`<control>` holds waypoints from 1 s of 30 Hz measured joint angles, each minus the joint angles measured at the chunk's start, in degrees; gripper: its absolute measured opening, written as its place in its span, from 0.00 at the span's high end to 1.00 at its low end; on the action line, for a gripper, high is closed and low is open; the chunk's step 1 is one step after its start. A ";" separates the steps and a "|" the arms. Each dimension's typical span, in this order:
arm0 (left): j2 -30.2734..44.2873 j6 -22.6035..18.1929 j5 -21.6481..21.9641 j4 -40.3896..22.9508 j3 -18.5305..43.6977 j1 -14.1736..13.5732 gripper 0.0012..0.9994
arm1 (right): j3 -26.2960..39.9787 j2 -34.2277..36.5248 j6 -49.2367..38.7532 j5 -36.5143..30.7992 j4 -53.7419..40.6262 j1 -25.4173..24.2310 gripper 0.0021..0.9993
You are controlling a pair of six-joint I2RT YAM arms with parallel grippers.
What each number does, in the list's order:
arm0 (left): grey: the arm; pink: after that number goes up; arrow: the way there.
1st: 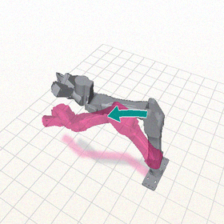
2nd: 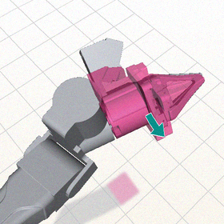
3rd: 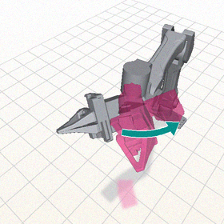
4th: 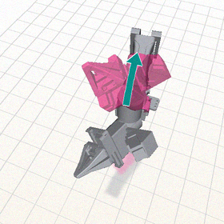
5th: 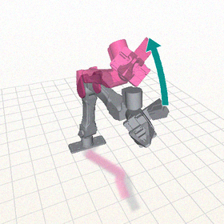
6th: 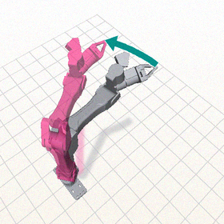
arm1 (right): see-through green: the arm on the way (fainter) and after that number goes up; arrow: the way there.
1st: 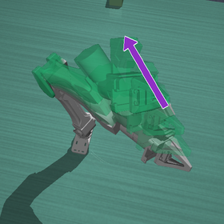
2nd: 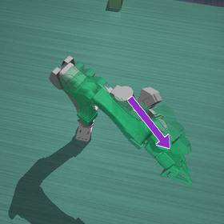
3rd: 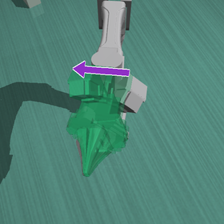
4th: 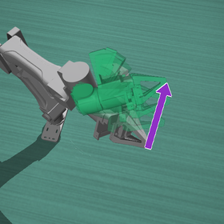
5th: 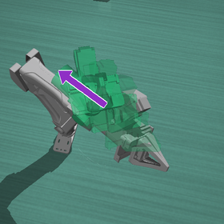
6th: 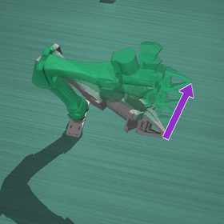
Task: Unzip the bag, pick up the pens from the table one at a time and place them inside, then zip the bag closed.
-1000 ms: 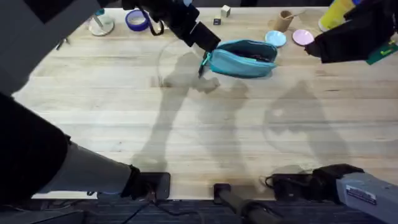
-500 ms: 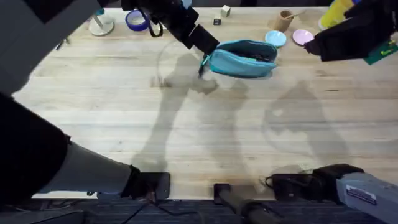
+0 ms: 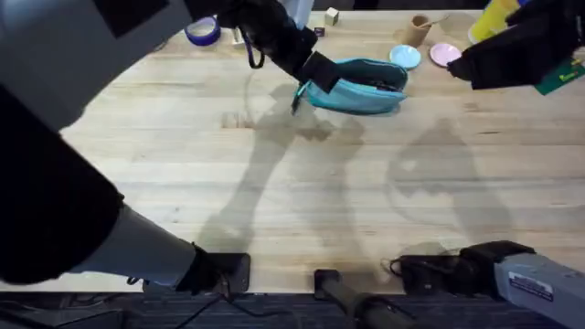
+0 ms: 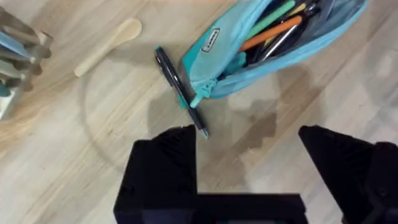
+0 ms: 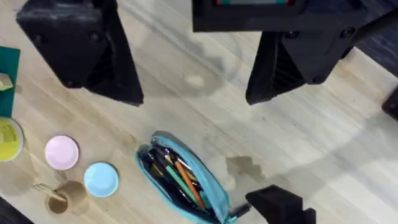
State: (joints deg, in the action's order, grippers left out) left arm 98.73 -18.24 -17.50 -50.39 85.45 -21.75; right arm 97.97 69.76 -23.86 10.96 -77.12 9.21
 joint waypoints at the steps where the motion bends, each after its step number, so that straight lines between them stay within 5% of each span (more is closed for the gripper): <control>1: 0.27 0.53 0.78 -0.24 0.00 -0.21 0.01 | 0.00 0.00 0.00 0.00 0.00 0.00 0.00; 10: 4.82 4.90 5.38 -1.70 0.00 -0.08 0.01 | -0.02 1.90 0.00 0.00 0.00 0.00 0.00; 30: 15.73 5.47 7.31 1.07 0.00 -0.08 0.01 | -0.04 1.99 0.00 0.00 0.00 0.00 0.00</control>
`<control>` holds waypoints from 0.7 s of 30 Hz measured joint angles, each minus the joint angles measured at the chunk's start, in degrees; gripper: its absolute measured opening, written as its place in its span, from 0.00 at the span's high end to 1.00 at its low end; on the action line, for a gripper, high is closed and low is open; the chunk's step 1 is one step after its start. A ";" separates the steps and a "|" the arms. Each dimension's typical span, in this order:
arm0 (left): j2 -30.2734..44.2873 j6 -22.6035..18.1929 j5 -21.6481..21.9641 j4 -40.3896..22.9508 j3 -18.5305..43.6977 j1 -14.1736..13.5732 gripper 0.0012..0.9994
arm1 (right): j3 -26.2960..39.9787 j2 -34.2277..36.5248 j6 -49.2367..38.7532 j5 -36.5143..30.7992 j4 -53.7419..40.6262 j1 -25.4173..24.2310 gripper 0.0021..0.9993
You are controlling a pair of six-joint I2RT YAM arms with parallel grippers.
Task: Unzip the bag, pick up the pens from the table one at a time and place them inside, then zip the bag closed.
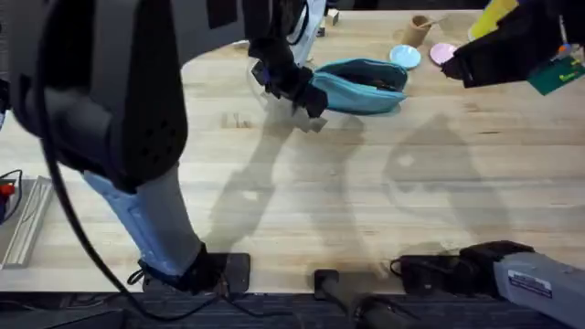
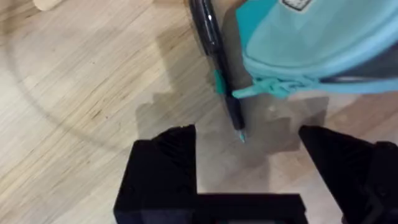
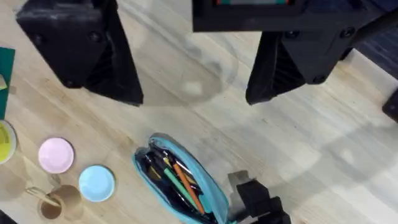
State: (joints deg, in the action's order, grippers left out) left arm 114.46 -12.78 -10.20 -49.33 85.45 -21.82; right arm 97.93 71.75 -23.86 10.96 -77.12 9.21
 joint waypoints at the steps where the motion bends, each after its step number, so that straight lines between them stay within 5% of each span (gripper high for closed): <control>1: 0.54 0.00 0.03 0.14 0.00 0.00 0.01 | 0.00 0.00 0.00 0.00 0.00 0.00 0.00; 21: 2.01 0.83 1.46 2.00 0.63 -0.11 0.01 | 0.00 0.00 0.00 0.00 0.04 0.00 0.00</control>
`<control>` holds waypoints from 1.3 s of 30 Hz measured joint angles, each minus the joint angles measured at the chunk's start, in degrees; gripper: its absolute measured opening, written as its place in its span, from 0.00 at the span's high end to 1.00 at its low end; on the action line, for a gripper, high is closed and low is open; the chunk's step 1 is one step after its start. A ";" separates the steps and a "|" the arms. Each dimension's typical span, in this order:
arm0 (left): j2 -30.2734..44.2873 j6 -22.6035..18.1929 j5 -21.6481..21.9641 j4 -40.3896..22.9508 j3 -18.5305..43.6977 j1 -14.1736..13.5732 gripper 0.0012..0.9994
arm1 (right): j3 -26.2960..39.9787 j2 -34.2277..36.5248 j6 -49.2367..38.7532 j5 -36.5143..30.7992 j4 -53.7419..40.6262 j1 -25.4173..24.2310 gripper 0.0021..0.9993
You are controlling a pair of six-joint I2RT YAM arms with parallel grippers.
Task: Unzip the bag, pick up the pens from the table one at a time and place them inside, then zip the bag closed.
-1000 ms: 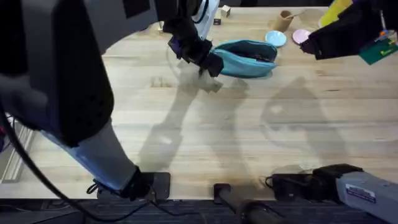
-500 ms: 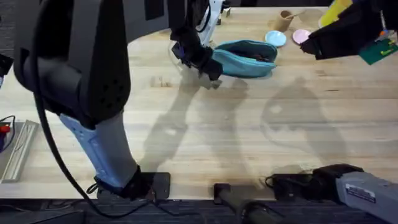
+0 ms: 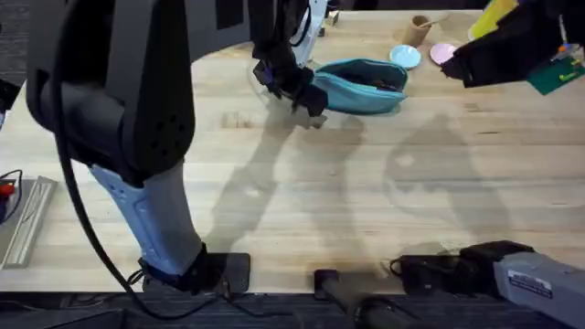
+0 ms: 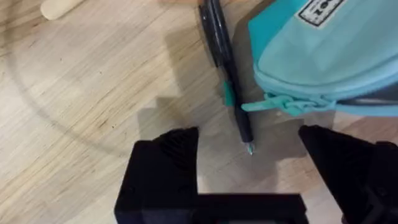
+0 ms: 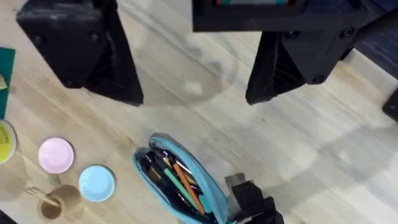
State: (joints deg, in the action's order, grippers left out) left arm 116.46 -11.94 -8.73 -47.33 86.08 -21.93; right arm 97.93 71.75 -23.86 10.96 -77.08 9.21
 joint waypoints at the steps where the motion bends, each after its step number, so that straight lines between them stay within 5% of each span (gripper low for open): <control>1: 0.07 0.00 0.20 0.00 0.02 -0.03 0.01 | 0.00 0.00 0.00 0.00 0.00 0.00 0.00; 8: 0.11 -0.03 1.57 -0.02 0.07 -0.42 0.04 | 0.00 0.00 0.00 0.00 0.00 0.00 0.00; 15: 0.48 -0.05 3.73 0.36 0.33 -0.17 0.34 | 0.00 0.00 0.00 0.00 0.00 0.00 0.00; 25: 0.48 -0.04 2.94 0.61 0.38 -0.05 0.94 | 0.00 0.00 0.00 0.00 0.00 0.00 0.00; 39: 0.59 0.74 2.50 0.34 0.75 0.41 0.96 | 0.00 0.00 0.00 0.00 0.00 0.00 0.00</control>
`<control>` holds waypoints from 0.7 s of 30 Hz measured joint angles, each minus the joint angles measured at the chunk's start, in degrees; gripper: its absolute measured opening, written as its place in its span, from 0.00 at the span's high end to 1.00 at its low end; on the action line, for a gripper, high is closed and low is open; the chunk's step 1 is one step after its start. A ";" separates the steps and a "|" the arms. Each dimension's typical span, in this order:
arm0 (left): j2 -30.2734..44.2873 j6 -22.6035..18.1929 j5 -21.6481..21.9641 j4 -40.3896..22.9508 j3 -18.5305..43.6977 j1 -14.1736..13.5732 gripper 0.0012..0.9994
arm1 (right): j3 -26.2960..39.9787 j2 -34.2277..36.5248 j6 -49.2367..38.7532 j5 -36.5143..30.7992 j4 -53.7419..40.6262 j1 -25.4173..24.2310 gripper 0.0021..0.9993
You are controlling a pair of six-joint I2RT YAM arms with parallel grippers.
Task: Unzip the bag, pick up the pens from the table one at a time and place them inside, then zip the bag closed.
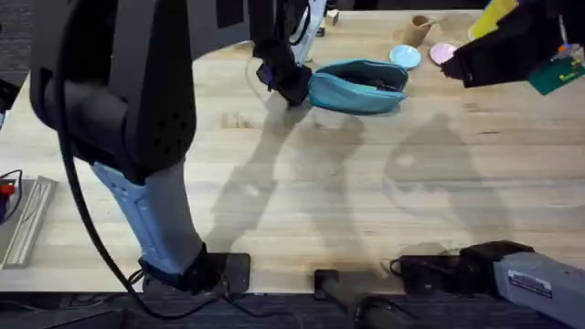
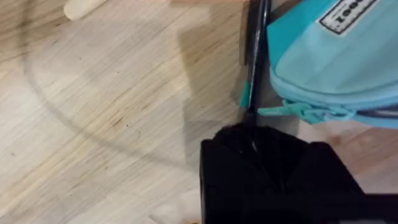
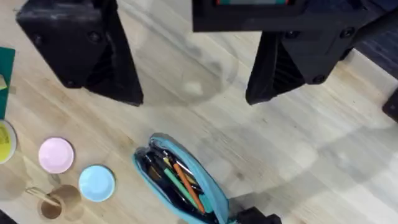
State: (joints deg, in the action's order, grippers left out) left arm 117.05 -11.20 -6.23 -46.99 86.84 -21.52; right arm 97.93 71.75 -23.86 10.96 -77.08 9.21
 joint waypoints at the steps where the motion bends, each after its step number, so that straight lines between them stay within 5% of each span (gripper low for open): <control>1: 0.16 0.20 -0.05 -0.21 0.25 0.18 0.96 | 0.00 0.00 0.00 0.00 0.00 0.00 0.00; 11: 4.03 1.23 1.57 -6.47 9.61 4.07 0.96 | 0.00 0.00 0.00 0.00 0.02 0.00 0.00; 21: 4.11 0.74 1.75 -18.47 27.14 4.03 0.96 | 0.00 0.00 0.00 -0.02 0.00 0.00 0.00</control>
State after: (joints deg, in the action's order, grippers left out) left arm 121.16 -10.46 -4.48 -65.46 113.98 -17.50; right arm 97.93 71.75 -23.86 10.94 -77.08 9.21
